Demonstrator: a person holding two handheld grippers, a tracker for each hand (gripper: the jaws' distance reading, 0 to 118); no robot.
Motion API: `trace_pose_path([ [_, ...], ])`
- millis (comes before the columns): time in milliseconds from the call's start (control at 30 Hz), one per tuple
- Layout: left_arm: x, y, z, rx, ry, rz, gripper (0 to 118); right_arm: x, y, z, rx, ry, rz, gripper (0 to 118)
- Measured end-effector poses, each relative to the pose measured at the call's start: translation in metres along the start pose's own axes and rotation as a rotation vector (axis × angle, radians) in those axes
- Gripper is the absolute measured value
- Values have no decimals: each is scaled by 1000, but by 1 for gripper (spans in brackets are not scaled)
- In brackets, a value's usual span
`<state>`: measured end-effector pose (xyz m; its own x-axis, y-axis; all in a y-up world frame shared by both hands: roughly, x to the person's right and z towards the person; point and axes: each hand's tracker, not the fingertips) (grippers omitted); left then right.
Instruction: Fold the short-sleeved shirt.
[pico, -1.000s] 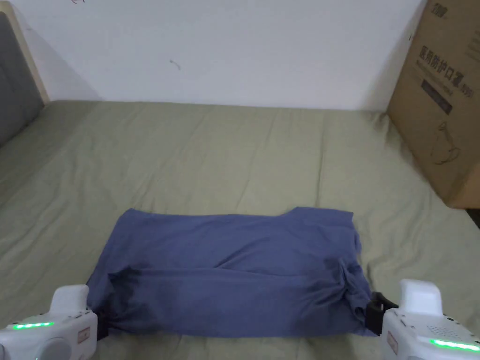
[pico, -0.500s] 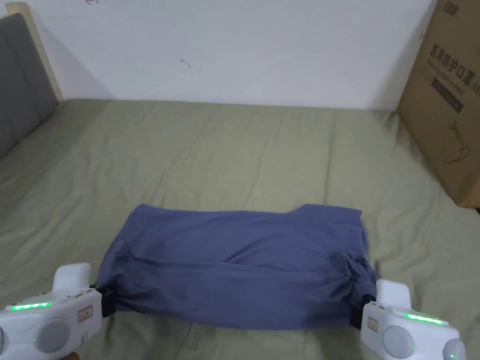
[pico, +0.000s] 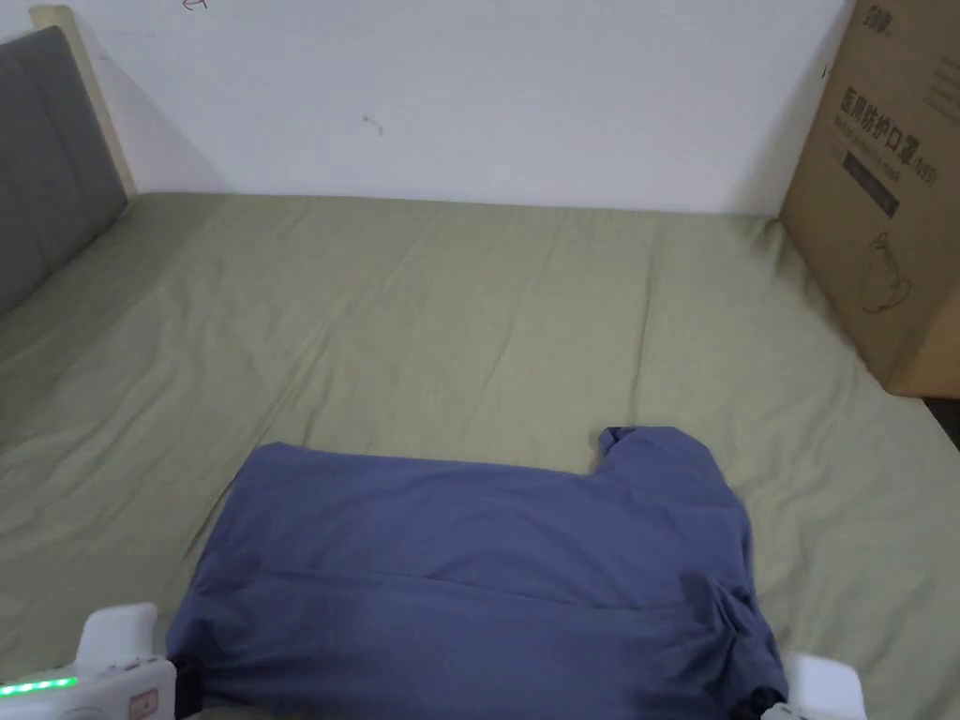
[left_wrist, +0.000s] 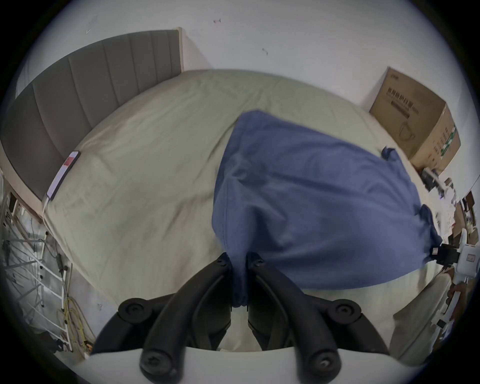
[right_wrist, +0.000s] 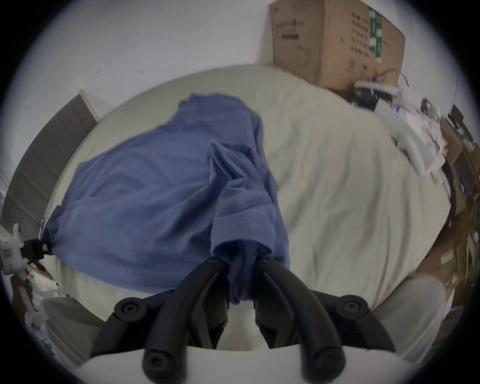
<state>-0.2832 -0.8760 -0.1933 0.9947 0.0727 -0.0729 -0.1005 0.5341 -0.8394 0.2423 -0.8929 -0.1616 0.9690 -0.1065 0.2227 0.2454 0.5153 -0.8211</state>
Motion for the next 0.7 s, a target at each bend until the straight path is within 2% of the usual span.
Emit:
trace_pose_path([
  [100, -2, -12, -21, -68, 8, 25, 8, 0, -9, -13, -9, -2, -13, 18],
  [233, 7, 1, -8, -44, 25, 20, 11, -6, 3, 5, 13, -18, 16, 18],
  [267, 7, 5, -1, -40, 7, 25, 20, -8, 8, 14, 31, -12, 23, 18],
  [300, 9, 10, 13, -7, -62, 59, 52, -13, 15, 27, 77, 1, 38, 35],
  [333, 10, 17, 25, 29, -118, 87, 82, -17, 24, 43, 138, 12, 58, 58],
  [367, 13, 24, 35, 74, -151, 114, 107, -21, 32, 55, 189, 21, 75, 85],
  [400, 18, 32, 49, 128, -177, 131, 118, -26, 43, 70, 254, 31, 85, 107],
  [433, 24, 42, 66, 230, -204, 124, 117, -32, 53, 87, 332, 47, 92, 113],
  [467, 30, 52, 78, 292, -209, 114, 117, -37, 62, 103, 407, 65, 98, 114],
  [600, 64, 88, 130, 551, -209, 35, 117, -62, 95, 159, 653, 86, 135, 114],
  [700, 89, 100, 154, 755, -161, -34, 117, -74, 107, 180, 787, 54, 153, 114],
])
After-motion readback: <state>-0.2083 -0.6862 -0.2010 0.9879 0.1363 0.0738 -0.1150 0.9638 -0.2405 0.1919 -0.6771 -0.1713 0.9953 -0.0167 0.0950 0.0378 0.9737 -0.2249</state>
